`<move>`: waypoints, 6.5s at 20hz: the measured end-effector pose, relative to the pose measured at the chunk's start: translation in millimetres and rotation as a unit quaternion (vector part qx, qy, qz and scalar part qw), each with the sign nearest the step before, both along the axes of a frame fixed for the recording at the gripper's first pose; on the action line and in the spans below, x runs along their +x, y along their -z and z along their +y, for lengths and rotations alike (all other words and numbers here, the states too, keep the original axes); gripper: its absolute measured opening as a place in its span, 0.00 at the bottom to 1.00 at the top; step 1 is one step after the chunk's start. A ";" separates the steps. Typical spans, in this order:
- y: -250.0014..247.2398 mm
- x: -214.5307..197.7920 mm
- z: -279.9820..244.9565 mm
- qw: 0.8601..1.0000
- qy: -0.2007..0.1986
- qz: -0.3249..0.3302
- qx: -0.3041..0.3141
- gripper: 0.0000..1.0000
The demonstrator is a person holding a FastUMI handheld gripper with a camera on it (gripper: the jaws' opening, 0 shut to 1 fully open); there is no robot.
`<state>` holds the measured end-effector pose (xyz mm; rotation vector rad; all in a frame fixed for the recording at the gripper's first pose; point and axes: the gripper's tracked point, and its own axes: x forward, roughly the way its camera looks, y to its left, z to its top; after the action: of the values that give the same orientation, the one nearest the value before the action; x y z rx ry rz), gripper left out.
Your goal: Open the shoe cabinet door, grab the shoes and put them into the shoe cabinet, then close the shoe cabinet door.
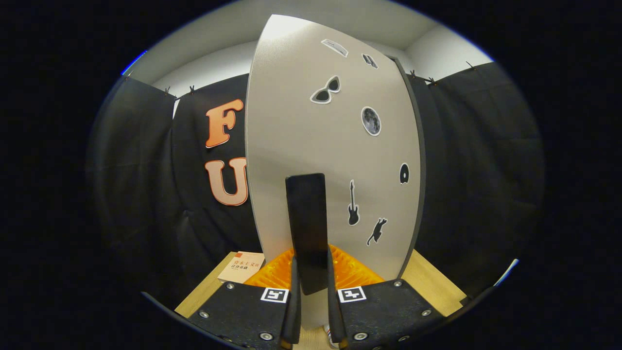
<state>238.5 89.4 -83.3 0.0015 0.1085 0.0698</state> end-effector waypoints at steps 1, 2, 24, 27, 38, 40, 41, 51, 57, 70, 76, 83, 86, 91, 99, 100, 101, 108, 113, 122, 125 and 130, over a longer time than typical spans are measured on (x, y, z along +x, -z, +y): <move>-0.4 -3.5 -4.1 1.000 0.007 0.000 0.000 0.23; 0.2 -6.1 -7.7 1.000 0.011 0.000 0.003 0.23; -3.8 -53.8 -137.7 1.000 -0.021 -0.005 0.008 0.19; -2.5 -51.5 -169.2 1.000 -0.009 -0.002 0.015 0.19; 1.8 -39.6 -250.4 0.999 -0.018 0.012 0.039 0.09; 2.5 -40.9 -254.7 0.999 -0.033 0.013 0.038 0.09; 2.3 -43.5 -258.9 0.998 -0.036 0.013 0.042 0.09; -1.3 -67.5 -266.3 1.000 -0.017 -0.004 0.014 0.09; -7.3 -93.4 -249.2 1.000 -0.002 -0.006 0.029 0.10; 77.7 -130.1 -92.2 0.996 -0.041 0.078 0.011 0.52; 160.1 -118.2 -45.2 0.983 -0.059 0.167 0.037 0.64; 248.8 -75.1 -19.2 0.964 -0.078 0.245 0.060 0.75; 295.2 -55.3 -10.8 0.953 -0.082 0.282 0.070 0.75; 370.0 -32.3 -2.6 0.932 -0.084 0.343 0.078 0.75; 461.1 -0.5 1.5 0.913 -0.089 0.396 0.031 0.72; 468.6 3.5 5.5 0.911 -0.092 0.400 0.029 0.70; 473.4 6.0 7.5 0.910 -0.091 0.404 0.026 0.68; 477.0 23.4 5.9 0.909 -0.042 0.406 0.089 0.06; 447.8 30.3 3.7 0.919 -0.057 0.384 0.072 0.00; 361.9 39.9 3.1 0.938 -0.060 0.333 0.071 0.00; 305.7 47.8 3.0 0.951 -0.066 0.295 0.065 0.00; 217.4 68.1 4.7 0.969 -0.076 0.226 0.060 0.00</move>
<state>306.5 94.1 -300.7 0.1301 0.5604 0.2288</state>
